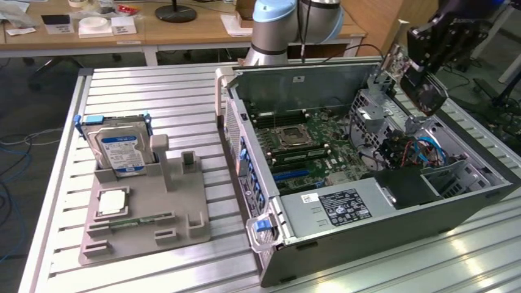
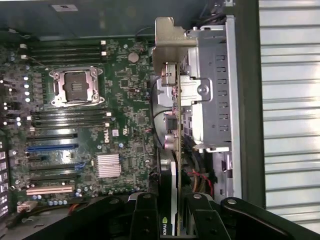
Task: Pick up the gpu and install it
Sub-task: 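Pick up the gpu and move the gpu toward the slot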
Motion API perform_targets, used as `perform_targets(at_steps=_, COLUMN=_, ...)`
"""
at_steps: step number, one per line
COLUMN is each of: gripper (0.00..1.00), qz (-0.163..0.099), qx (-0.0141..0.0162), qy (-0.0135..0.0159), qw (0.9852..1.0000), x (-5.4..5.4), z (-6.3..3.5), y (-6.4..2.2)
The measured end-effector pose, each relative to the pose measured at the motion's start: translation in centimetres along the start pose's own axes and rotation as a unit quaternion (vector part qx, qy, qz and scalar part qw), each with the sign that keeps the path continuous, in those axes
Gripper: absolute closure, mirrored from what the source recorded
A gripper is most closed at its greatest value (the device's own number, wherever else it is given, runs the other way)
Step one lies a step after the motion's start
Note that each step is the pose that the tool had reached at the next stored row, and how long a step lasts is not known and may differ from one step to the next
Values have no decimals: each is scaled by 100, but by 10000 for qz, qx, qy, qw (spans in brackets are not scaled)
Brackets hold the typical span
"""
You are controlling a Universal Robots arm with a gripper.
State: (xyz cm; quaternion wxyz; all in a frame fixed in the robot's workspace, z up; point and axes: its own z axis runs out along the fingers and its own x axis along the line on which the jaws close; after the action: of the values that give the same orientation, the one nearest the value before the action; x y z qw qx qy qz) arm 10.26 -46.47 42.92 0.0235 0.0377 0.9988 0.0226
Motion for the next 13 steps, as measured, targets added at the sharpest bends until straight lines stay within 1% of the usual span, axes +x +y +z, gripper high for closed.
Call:
perform_targets(at_steps=1, gripper=73, qz=12, qx=1, qy=-1, qw=10000, x=70, z=-3, y=1)
perform_targets(at_steps=3, gripper=73, qz=24, qx=1, qy=-2, qw=10000, x=123, z=-4, y=6)
perform_targets(at_steps=13, gripper=73, qz=78, qx=4, qy=-4, qw=10000, x=297, z=-4, y=57)
